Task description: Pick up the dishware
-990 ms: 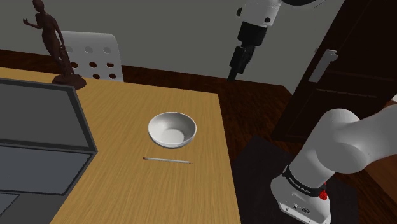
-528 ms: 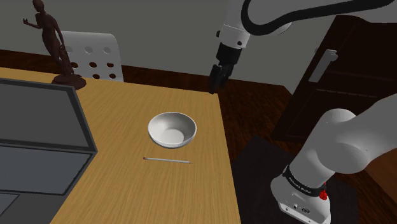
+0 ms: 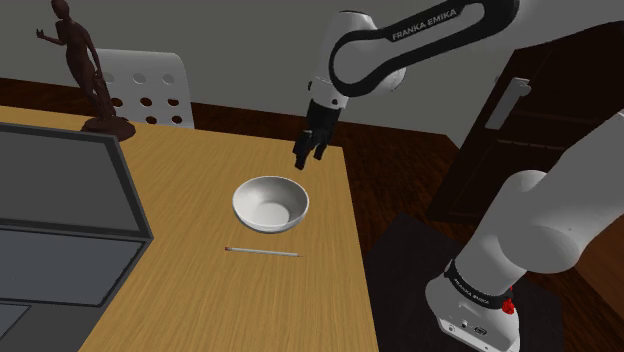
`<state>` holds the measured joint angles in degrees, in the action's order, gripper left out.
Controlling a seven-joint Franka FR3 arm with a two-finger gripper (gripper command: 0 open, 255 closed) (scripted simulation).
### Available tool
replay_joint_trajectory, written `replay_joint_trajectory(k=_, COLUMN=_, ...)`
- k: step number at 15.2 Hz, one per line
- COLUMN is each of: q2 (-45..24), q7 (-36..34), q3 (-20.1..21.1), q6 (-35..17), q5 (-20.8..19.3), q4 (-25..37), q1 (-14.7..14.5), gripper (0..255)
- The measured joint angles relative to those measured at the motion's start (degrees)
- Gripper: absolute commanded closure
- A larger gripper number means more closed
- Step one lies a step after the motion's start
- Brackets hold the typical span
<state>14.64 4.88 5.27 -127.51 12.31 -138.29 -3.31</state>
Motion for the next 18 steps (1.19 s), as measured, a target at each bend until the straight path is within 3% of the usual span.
replay_joint_trajectory(k=5, q2=-9.79, q7=1.09, q3=0.4, q6=-7.02, q5=2.38, q4=2.7, q1=-0.69, gripper=0)
replay_joint_trajectory(k=13, q2=-14.41, q7=2.47, q3=0.63, q6=-12.84, q5=3.62, q4=1.46, q1=-0.98, gripper=0)
replay_joint_trajectory(k=14, q2=-14.52, q7=2.49, q3=0.65, q6=-13.03, q5=3.66, q4=1.39, q1=-1.0, gripper=255)
replay_joint_trajectory(k=18, q2=-14.61, q7=2.49, q3=0.68, q6=-13.23, q5=3.7, q4=1.34, q1=-1.03, gripper=255)
